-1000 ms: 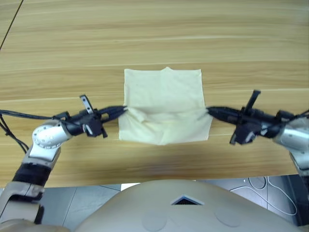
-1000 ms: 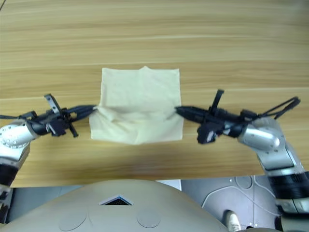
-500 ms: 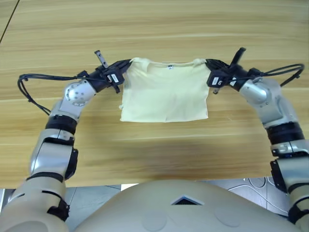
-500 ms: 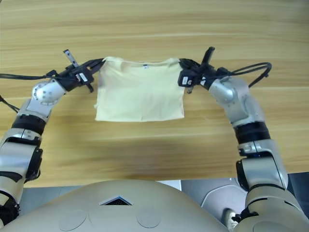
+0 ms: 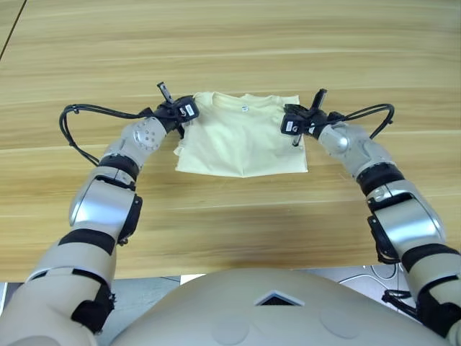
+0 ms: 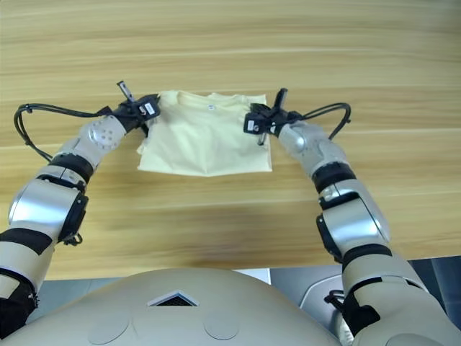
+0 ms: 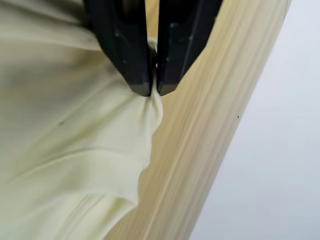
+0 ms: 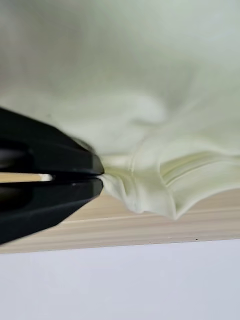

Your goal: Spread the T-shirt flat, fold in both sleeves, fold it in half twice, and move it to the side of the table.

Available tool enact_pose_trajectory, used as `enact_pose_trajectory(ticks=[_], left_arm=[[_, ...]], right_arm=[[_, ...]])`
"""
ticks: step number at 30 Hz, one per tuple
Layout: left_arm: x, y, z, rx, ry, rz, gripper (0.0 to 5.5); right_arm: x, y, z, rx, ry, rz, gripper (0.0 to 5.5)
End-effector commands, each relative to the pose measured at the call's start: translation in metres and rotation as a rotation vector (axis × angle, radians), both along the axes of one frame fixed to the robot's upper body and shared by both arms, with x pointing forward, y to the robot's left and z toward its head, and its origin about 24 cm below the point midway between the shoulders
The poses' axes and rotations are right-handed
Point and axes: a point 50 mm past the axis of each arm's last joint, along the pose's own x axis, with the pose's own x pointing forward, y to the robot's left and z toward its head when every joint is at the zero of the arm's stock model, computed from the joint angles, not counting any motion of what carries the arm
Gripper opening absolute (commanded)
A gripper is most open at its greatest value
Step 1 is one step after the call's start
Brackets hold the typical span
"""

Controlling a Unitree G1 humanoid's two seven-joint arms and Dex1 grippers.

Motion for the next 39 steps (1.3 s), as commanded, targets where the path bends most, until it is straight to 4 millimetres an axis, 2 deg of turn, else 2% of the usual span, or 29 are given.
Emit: enact_pose_trajectory(ticks=[1, 4, 9, 12, 13, 14, 15, 17, 18, 20, 23, 27, 31, 34, 39], left_arm=[[0.004, 0.004, 0.002, -0.115, 0.066, 0.079, 0.81], [0.017, 0.013, 0.021, -0.325, 0.031, 0.228, 1.34], [0.035, 0.042, 0.056, -0.926, 0.008, 0.517, 2.08], [0.036, 0.071, 0.074, -1.39, -0.035, 0.624, 2.46], [0.034, 0.08, 0.078, -1.496, -0.058, 0.618, 2.64], [0.031, 0.088, 0.081, -1.529, -0.097, 0.596, 2.73], [0.028, 0.092, 0.082, -1.521, -0.129, 0.565, 2.95], [0.021, 0.094, 0.081, -1.44, -0.178, 0.477, 2.99], [0.017, 0.091, 0.079, -1.387, -0.194, 0.415, 2.99], [0.01, 0.085, 0.073, -1.31, -0.21, 0.33, 2.99], [0.001, 0.08, 0.063, -1.25, -0.228, 0.279, 2.99], [-0.006, 0.077, 0.051, -1.223, -0.209, 0.275, 2.99], [-0.008, 0.077, 0.048, -1.208, -0.206, 0.28, 2.99], [-0.01, 0.079, 0.048, -1.2, -0.213, 0.285, 2.99], [-0.011, 0.081, 0.049, -1.172, -0.225, 0.273, 2.99]], right_arm=[[0.017, -0.004, 0.019, 0.128, -0.121, -0.13, 0.84], [0.024, -0.007, 0.032, 0.255, -0.207, -0.212, 1.45], [0.029, -0.028, 0.057, 0.495, -0.338, -0.329, 2.31], [0.021, -0.041, 0.07, 0.583, -0.366, -0.243, 2.77], [0.014, -0.04, 0.071, 0.582, -0.337, -0.151, 2.97], [0.004, -0.04, 0.069, 0.581, -0.278, -0.055, 3.07], [-0.007, -0.039, 0.066, 0.54, -0.219, 0.046, 3.32], [-0.032, -0.042, 0.058, 0.436, -0.106, 0.203, 3.65], [-0.046, -0.046, 0.049, 0.34, -0.028, 0.273, 3.65], [-0.064, -0.055, 0.037, 0.219, 0.09, 0.32, 3.65], [-0.077, -0.064, 0.015, 0.078, 0.24, 0.317, 3.65], [-0.088, -0.062, -0.004, 0.019, 0.341, 0.327, 3.65], [-0.104, -0.059, -0.018, -0.063, 0.415, 0.379, 3.65], [-0.13, -0.047, -0.009, -0.036, 0.424, 0.525, 3.65], [-0.185, -0.025, 0.056, 0.177, 0.318, 0.849, 3.65]])
